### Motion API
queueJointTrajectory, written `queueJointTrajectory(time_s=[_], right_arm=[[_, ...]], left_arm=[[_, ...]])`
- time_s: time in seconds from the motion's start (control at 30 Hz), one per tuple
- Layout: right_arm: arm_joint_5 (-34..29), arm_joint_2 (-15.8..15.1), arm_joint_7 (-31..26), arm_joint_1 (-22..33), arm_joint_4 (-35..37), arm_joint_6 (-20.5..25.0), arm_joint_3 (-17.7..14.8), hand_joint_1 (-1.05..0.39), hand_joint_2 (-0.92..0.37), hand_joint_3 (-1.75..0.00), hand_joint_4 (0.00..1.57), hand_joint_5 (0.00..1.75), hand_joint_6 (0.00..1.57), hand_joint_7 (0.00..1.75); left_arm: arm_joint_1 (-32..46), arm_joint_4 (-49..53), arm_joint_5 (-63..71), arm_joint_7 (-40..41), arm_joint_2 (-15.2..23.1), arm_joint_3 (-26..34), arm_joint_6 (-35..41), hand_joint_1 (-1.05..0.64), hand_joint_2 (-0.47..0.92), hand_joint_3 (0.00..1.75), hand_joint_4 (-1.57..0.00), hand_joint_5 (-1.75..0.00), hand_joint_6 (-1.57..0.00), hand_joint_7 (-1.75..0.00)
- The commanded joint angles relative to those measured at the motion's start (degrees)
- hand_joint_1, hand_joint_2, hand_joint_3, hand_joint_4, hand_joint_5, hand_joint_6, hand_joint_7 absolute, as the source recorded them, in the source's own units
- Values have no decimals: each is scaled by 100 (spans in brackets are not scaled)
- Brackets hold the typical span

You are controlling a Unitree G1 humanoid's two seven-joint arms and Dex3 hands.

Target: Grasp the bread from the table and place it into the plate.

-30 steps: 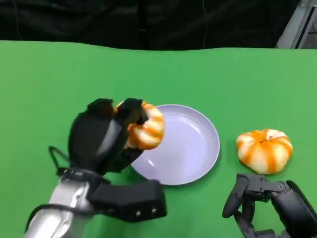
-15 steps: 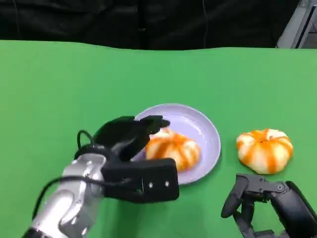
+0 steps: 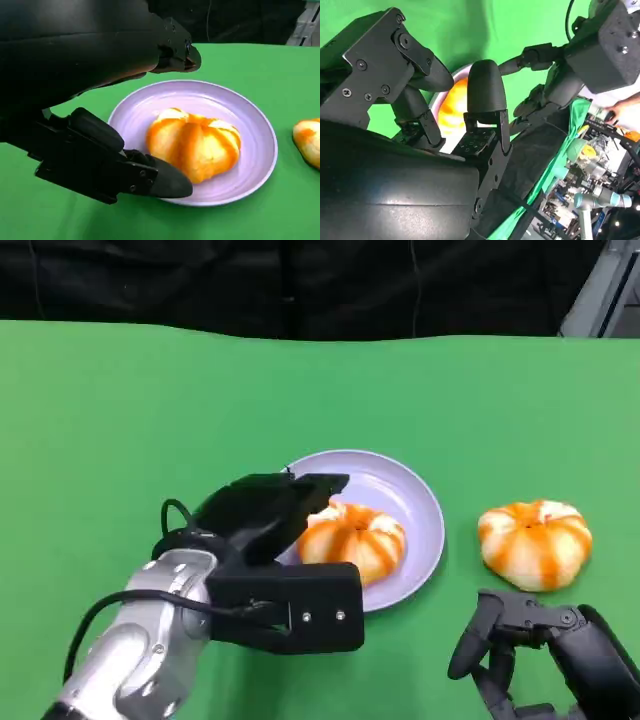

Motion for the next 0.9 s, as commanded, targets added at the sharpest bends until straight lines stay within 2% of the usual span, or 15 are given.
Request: queueJointTrajectory(time_s=[0.03,0.1,0.2,0.27,0.3,0.4,0.47,0.53,0.57,0.67,0.7,0.73,0.77,0.83,0.9], right_arm=[[51,-68,-10,20,-38,-59,-31,0,-30,-136,91,173,87,125],[56,-70,-7,13,-30,-67,-33,0,-30,-136,90,172,87,125],[61,-78,3,4,-23,-71,-37,1,-29,-138,90,171,87,125],[64,-79,14,4,-42,-45,-38,0,-29,-138,90,171,87,125],[70,-76,18,6,-50,-37,-38,0,-30,-138,90,171,87,126],[78,-71,31,5,-73,-9,-38,-1,-29,-137,91,171,87,126],[114,-67,59,13,-108,28,-37,-1,-30,-137,90,170,86,125],[145,-65,79,21,-124,36,-37,-1,-30,-137,90,169,86,125],[151,-67,85,26,-131,40,-37,0,-30,-136,90,169,86,125],[116,-78,79,57,-180,75,-35,0,-31,-136,91,171,86,125],[109,-79,77,65,-194,88,-36,0,-31,-135,91,172,86,125],[107,-79,77,69,-204,98,-36,-1,-31,-135,91,173,86,125],[109,-85,82,80,-223,119,-45,-1,-31,-135,91,173,86,125],[128,-97,98,96,-256,150,-64,-1,-31,-134,90,173,86,125],[162,-113,112,89,-244,123,-87,-1,-32,-133,89,173,86,125]], left_arm=[[475,-665,-158,257,294,357,-218,-71,92,33,-13,-11,-16,-7],[732,-968,-288,324,379,537,-345,-68,92,32,-25,-19,-23,-10],[1260,-1453,-596,489,480,891,-594,-58,92,28,-52,-36,-42,-16],[1610,-1669,-926,571,441,1135,-740,-53,92,25,-60,-40,-47,-17],[1857,-1803,-1144,633,406,1294,-830,-40,92,23,-73,-48,-54,-18],[2499,-2035,-1649,871,357,1662,-1250,-24,91,21,-93,-59,-70,-23],[2846,-2070,-2051,938,269,1846,-1496,-11,79,42,-94,-82,-91,-17],[3219,-2028,-2563,934,168,2008,-1816,-2,60,86,-89,-100,-104,-14],[3366,-1997,-2763,931,123,2068,-1977,0,55,98,-87,-105,-107,-15],[3740,-2022,-3124,1012,-80,2186,-2255,3,49,114,-86,-118,-115,-23],[3831,-2058,-3193,1037,-154,2212,-2273,4,46,121,-87,-125,-114,-35],[3882,-2081,-3230,1046,-202,2229,-2281,4,43,127,-87,-130,-105,-59],[4053,-2140,-3308,1076,-272,2250,-2359,5,42,128,-87,-131,-100,-70],[4295,-2214,-3343,1149,-387,2264,-2510,4,40,140,-87,-155,-86,-119],[4463,-2239,-3287,1258,-521,2246,-2612,4,37,145,-88,-166,-82,-140]])
